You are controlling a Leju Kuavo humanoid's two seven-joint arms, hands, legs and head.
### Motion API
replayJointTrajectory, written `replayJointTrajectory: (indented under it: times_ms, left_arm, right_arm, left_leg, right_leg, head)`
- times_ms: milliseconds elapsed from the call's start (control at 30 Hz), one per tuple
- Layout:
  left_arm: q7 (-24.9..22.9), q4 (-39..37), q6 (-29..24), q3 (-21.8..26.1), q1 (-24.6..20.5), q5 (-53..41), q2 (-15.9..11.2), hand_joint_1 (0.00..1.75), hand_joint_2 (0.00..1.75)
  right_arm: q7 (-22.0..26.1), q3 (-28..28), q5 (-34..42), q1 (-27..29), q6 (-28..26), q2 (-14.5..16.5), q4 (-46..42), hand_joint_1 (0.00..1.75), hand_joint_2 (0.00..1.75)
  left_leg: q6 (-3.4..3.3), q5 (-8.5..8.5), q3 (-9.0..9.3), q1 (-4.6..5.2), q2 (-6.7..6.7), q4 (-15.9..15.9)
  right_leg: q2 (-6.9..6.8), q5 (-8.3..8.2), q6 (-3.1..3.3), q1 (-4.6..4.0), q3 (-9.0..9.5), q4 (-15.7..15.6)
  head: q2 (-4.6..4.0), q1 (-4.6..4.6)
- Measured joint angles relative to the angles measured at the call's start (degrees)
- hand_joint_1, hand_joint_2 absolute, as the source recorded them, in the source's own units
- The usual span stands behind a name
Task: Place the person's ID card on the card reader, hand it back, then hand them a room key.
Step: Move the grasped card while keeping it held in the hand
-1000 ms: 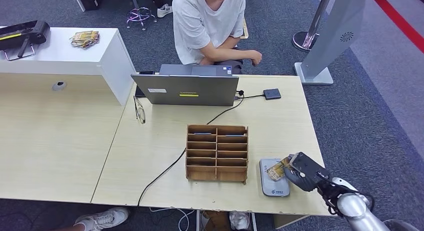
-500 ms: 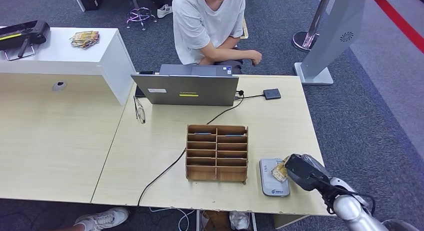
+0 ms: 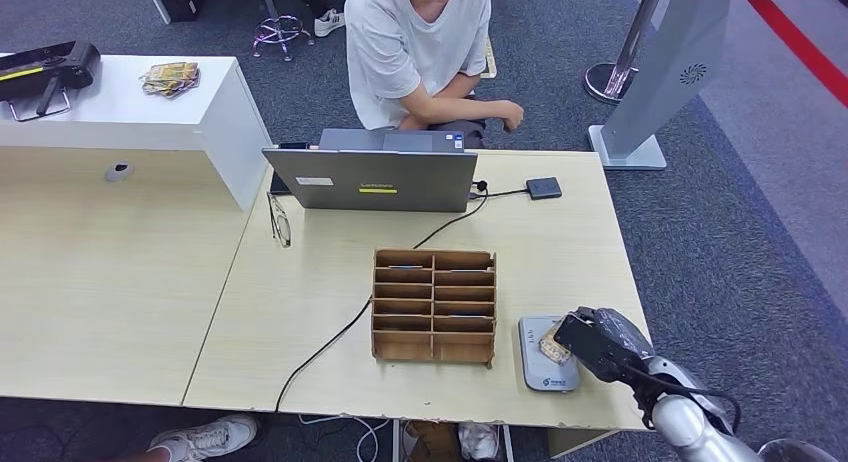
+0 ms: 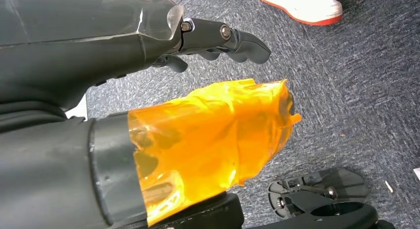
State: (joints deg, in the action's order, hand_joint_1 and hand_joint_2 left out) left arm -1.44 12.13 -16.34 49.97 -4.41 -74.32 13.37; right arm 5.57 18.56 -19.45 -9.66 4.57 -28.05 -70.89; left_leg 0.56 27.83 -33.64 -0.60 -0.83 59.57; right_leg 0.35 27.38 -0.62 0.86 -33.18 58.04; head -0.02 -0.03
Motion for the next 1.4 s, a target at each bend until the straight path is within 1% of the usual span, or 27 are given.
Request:
replayJointTrajectory:
  times_ms: [200,333,533,1067,1233,1400]
  left_arm:
    - [0.0,0.0,0.0,0.0,0.0,0.1,0.0,0.0,0.0]
    - [0.0,0.0,0.0,0.0,0.0,0.2,0.0,0.0,0.0]
    - [0.0,0.0,0.0,0.0,0.0,0.3,0.0,0.0,0.0]
    - [0.0,0.0,0.1,0.0,0.0,0.3,0.0,0.0,0.0]
    - [0.0,0.0,0.2,0.0,0.0,0.3,0.0,0.0,0.0]
    - [-0.1,0.0,0.2,0.0,0.0,0.3,0.1,0.0,0.0]
  right_arm:
    - [-0.7,0.3,-2.9,0.2,-1.7,0.9,-0.5,1.75,1.75]
    - [-1.6,0.5,-5.9,0.6,-3.2,1.6,-1.9,1.75,1.75]
    - [-2.4,0.7,-8.6,1.3,-4.0,2.3,-4.4,1.75,1.75]
    - [-3.1,1.1,-10.4,2.5,-4.3,2.6,-7.1,1.75,1.75]
    - [-3.4,1.1,-11.8,3.0,-5.6,2.9,-7.4,1.75,1.75]
    - [-3.3,0.9,-13.0,3.5,-7.0,3.9,-7.8,1.75,1.75]
  left_leg:
    - [0.0,0.0,0.01,0.0,0.01,0.0]
    - [0.0,0.0,0.01,0.0,0.0,0.0]
    - [0.0,0.0,0.01,0.0,0.0,0.0]
    - [0.0,0.0,0.0,0.0,0.0,0.0]
    - [0.0,0.0,0.0,0.0,0.0,0.0]
    - [0.0,0.0,0.0,0.0,0.0,0.0]
  right_leg:
    - [0.0,0.0,0.0,0.0,0.0,0.0]
    - [0.0,0.0,0.0,0.0,0.0,0.0]
    - [0.0,0.0,0.0,0.0,0.0,0.0]
    - [0.0,0.0,0.0,0.0,-0.01,0.0]
    - [0.0,0.0,0.0,0.0,-0.01,0.0]
    - [0.0,0.0,0.0,0.0,-0.01,0.0]
  head:
    - [0.0,0.01]
    - [0.0,0.01]
    - [0.0,0.02]
    - [0.0,0.02]
    - [0.0,0.02]
    - [0.0,0.01]
